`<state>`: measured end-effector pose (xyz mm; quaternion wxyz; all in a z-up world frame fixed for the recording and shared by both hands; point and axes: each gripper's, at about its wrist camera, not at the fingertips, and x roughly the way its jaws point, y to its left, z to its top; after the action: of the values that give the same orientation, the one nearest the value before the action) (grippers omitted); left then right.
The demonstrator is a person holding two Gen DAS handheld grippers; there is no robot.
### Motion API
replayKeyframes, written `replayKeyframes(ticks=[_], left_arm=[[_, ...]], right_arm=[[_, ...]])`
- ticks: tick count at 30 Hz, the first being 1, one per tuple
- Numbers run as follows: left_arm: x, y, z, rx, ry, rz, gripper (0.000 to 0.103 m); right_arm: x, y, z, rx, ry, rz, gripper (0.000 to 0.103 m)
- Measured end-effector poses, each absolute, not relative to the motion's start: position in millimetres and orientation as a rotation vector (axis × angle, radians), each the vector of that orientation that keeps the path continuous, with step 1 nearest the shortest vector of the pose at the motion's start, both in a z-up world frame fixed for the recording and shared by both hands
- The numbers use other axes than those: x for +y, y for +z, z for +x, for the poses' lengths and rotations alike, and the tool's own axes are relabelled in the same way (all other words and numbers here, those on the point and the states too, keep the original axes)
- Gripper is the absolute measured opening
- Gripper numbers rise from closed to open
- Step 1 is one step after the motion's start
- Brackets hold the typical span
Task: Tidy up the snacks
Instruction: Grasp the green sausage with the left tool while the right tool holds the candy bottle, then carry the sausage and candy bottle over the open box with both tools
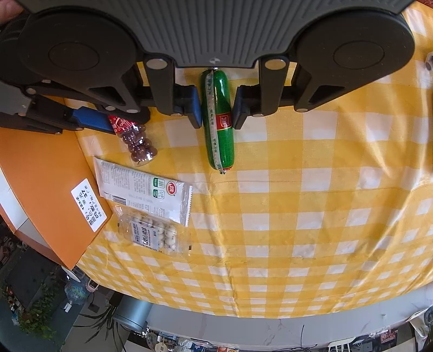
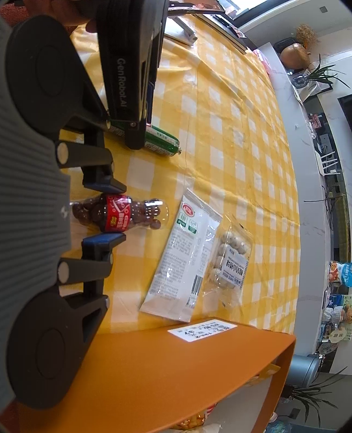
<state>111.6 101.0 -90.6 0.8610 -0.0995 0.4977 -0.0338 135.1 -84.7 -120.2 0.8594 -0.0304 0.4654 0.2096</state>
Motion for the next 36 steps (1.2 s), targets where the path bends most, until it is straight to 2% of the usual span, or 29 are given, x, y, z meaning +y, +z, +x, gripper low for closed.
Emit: replayKeyframes(ticks=[7,12,27,36], left_arm=[[95.9,-90.5,108.6,1.024,-0.058,-0.187,0.025],[91.0,-77.0,99.5,0.985,-0.060,-0.213,0.025],[33.1,24.4,78.2,0.757,-0.227,-0.196,0.025],[-35.0,56.2,104.2,0.728,-0.433,-0.181,0.025]], right_arm=[[-83.2,-121.6,138.0,0.970,0.455,-0.064,0.029],[-92.6,-100.4,128.3,0.908,0.484,-0.051,0.029],[-172.1,-12.3,97.9,0.695,0.452,0.076,0.029],[-258.1,11.8,97.8,0.702,0.403,0.082,0.029]])
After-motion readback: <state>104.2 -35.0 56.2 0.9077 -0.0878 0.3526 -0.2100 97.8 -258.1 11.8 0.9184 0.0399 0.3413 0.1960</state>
